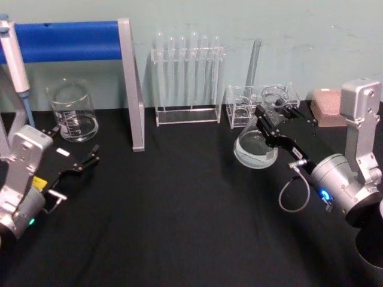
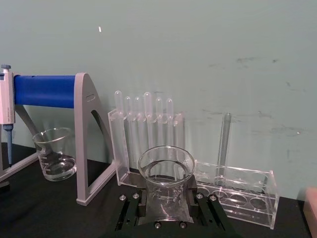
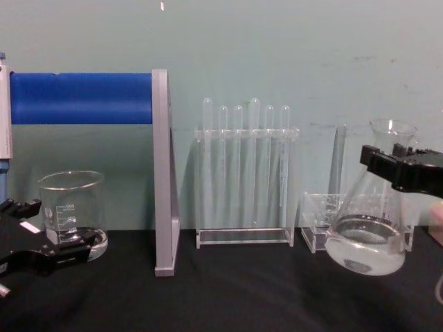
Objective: Grasp the erlenmeyer flask with one hand, shake it three times, then place it back.
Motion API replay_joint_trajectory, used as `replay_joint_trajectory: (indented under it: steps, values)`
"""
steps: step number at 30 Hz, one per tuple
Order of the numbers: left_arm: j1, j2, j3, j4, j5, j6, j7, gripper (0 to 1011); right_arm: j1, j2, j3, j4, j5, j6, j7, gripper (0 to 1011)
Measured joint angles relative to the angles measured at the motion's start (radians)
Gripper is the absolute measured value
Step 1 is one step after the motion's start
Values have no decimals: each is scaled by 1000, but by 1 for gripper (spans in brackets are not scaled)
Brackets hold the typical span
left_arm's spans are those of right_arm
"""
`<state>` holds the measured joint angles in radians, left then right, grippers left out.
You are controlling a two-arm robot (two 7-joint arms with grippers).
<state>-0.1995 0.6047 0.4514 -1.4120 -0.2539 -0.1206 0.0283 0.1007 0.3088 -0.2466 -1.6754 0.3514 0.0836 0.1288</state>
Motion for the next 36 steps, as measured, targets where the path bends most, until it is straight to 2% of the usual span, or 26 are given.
replay_joint_trajectory:
  steps: [5,10,19,25,33,36]
  values:
    - [0,0,0,0,0,0,0,1001,0,-7,-7,-1,-13,0,22,449]
    - [0,0,0,0,0,0,0,1001,2,-13,-30,-2,-23,-4,69,449]
    - [0,0,0,0,0,0,0,1001,1,6,-124,-29,-29,-12,217,449]
    - [0,0,0,0,0,0,0,1001,6,24,-168,-38,-18,-12,266,449]
    - [0,0,0,0,0,0,0,1001,13,31,-176,-35,-9,-21,262,449]
    - [0,0,0,0,0,0,0,1001,14,24,-156,-28,-12,-26,222,449]
